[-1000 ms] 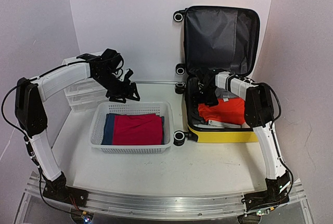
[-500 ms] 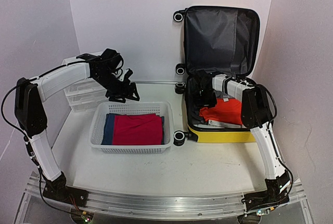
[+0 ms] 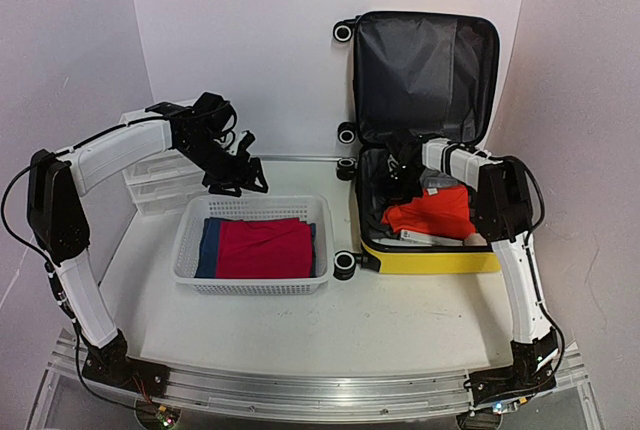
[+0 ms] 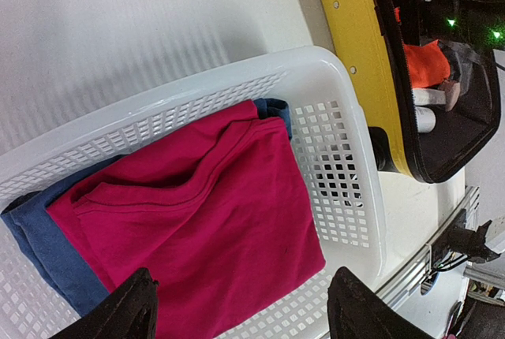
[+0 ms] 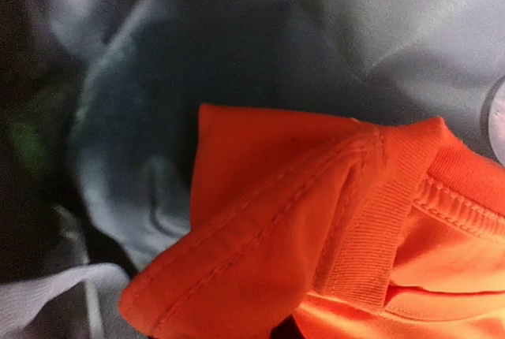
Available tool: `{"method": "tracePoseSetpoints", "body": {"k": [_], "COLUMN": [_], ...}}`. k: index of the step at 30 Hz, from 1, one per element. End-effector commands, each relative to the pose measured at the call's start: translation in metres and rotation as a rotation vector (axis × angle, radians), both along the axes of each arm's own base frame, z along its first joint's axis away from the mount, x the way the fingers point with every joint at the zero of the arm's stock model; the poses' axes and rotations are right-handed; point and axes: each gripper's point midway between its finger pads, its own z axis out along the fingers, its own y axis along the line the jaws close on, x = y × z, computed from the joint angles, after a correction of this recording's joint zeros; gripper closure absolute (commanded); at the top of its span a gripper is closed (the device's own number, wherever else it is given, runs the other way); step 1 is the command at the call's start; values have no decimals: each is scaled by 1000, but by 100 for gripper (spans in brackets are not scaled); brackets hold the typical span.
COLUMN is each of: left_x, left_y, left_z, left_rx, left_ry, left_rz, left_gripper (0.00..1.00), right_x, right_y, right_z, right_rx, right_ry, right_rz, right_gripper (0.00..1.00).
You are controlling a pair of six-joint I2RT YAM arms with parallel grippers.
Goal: Open, take out, and arrange the luggage
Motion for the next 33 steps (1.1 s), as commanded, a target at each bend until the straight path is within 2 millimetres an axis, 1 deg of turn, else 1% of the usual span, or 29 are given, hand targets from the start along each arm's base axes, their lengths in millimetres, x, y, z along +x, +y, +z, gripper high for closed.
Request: {"method": "tracePoseSetpoints", "body": {"k": [1,8,14,18,22,28,33], "left_x": [-4,-5,-4,-3,-1,2,4], "left_y": [0,-1,-2,-3,-5,-8,-11], "left_z": [21,21,21,20,20,20,18], "left_rx": [-30,-35,-39,-40,-42,-47,-52], "left_ry": [-39,-37,-32,-32,-32,-31,-27], "left_rz": [-10,-13,-15,-17,-21,-29,-37], "left_gripper": [26,26,26,26,26,26,26], "right_x": [13,10,6,6,-1,-9,-18], "right_y": [14,8,1,-3,2,1,-1], "right_z": [66,77,92,107,123,142,167], "right_rx": [244,421,550,642,757,847,930], "right_ry": [-101,-50,-24,-16,6,21,30], "right_rz": [41,64,82,100,144,162,166], "right_gripper": [100,100,100,100,100,100,100]}}
